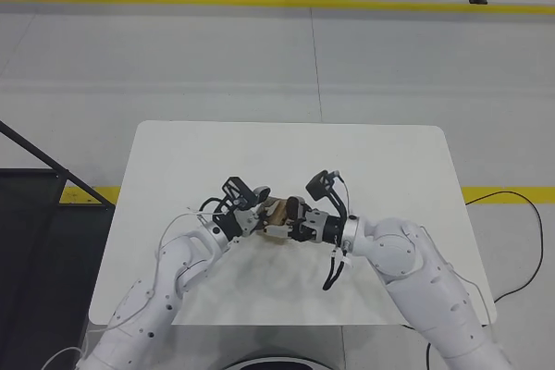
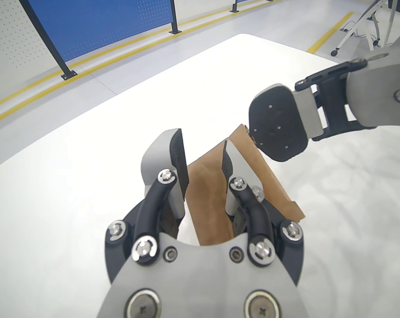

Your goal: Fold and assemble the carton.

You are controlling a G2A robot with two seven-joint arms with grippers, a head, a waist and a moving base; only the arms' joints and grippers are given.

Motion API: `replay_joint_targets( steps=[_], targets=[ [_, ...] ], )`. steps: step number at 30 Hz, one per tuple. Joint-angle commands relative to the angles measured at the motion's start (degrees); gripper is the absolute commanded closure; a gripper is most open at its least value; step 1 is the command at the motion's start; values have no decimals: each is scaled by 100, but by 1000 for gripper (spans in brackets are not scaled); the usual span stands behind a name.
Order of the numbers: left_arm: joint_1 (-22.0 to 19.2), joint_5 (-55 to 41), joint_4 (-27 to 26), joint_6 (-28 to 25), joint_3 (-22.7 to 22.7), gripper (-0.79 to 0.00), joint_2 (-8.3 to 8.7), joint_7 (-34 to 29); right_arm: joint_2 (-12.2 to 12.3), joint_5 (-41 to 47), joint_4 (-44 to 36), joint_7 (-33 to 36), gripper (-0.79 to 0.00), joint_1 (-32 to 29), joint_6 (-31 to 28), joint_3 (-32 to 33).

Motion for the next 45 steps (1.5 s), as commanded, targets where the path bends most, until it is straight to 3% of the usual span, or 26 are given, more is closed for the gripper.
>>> replay_joint_targets(
  steps=[1, 45],
  targets=[
    [-4, 9, 3, 0, 14, -363, -3, -8, 0, 1, 17, 3, -785, -5, -10, 2],
    [-50, 140, 47, -50, 130, -354, -41, -97, -57, 108, 394, -22, -785, 109, -241, -92]
  ],
)
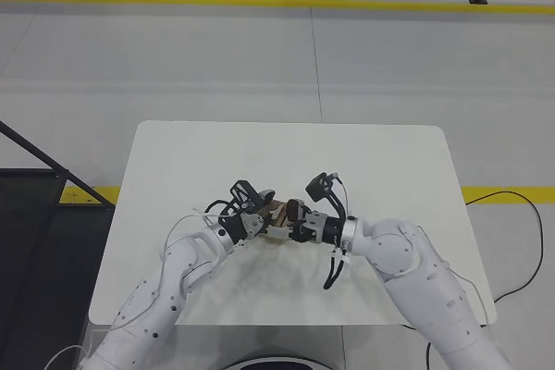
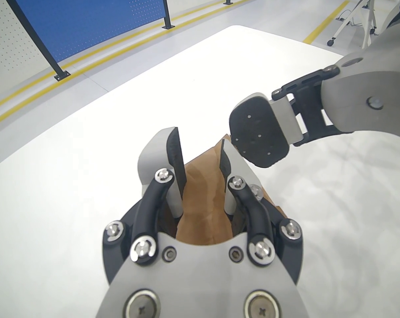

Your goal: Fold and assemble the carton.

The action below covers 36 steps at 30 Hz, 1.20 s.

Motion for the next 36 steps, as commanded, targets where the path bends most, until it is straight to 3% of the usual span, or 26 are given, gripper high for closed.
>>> replay_joint_targets(
  steps=[1, 36],
  targets=[
    [-1, -5, 1, -2, -2, -354, -1, -6, -5, 5, 28, -13, -785, 12, -15, -9],
    [18, 7, 21, -34, -74, -354, 3, -31, -70, -45, 244, -307, -785, 73, -283, -72]
  ],
)
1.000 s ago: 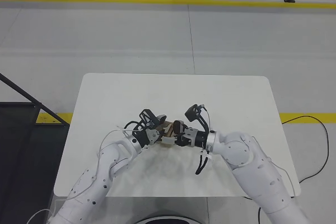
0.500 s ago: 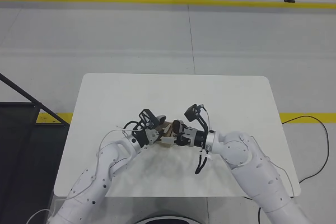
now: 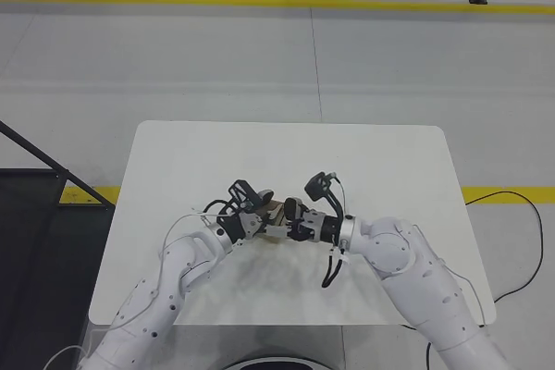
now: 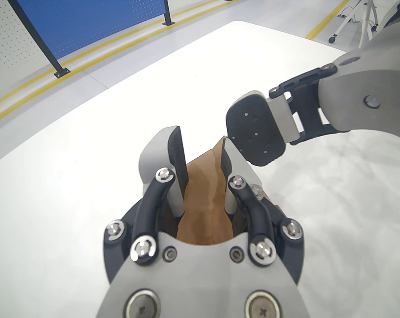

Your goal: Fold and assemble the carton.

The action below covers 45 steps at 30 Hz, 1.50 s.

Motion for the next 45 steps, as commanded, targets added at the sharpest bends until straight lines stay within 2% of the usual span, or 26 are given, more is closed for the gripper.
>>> replay_joint_targets(
  steps=[1, 10, 19, 31, 36, 45],
  targets=[
    [6, 3, -8, 11, -6, -354, 1, 3, 5, -20, -27, -69, -785, -33, -24, 33],
    [35, -20, -33, 102, -10, -360, -10, 129, 56, 132, -207, -62, -785, -261, 139, 244],
    [69, -59, -69, 173, -62, -363, -13, 242, 11, 513, 41, 305, -785, -56, 300, 131],
    [184, -339, 3, 324, -392, -363, 15, 272, 11, 560, 59, 99, -785, -85, 273, 248],
    [192, -388, 91, 325, -421, -360, 17, 151, 19, 467, 13, -2, -785, -85, 446, 333],
    [228, -530, 143, 313, -538, -363, 23, 315, 24, 331, -46, 45, -785, -131, 372, 326]
  ],
)
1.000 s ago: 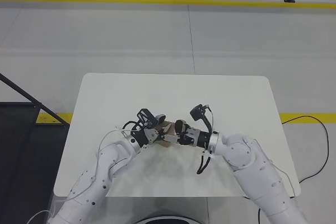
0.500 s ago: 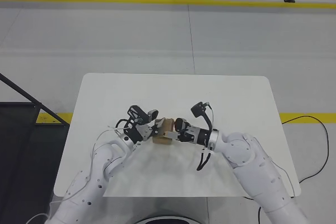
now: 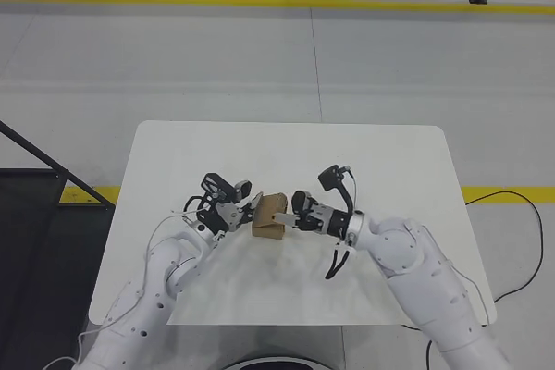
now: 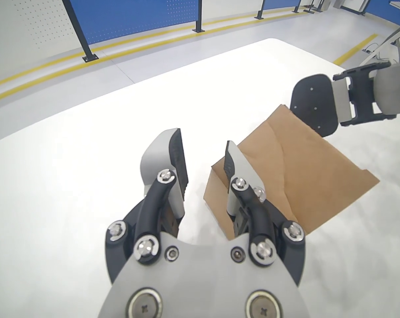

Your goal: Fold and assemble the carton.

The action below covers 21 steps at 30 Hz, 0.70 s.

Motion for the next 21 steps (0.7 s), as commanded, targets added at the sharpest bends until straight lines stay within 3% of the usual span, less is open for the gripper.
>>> replay_joint_targets(
  steps=[1, 9, 13, 21],
  targets=[
    [13, -5, -9, -30, -31, -363, 6, 19, 3, 15, 42, -19, -785, -17, -26, 23],
    [86, -58, -32, -150, -130, -379, 26, 91, -85, -215, 805, -449, -785, 348, -434, -120],
    [178, -87, -32, -166, -218, -372, 42, 178, -216, 12, 1585, -701, -785, 766, -1021, -343],
    [307, -75, -111, -165, -356, -372, 71, 206, -576, 1033, 3143, -244, -785, 1651, -2239, -998]
  ],
)
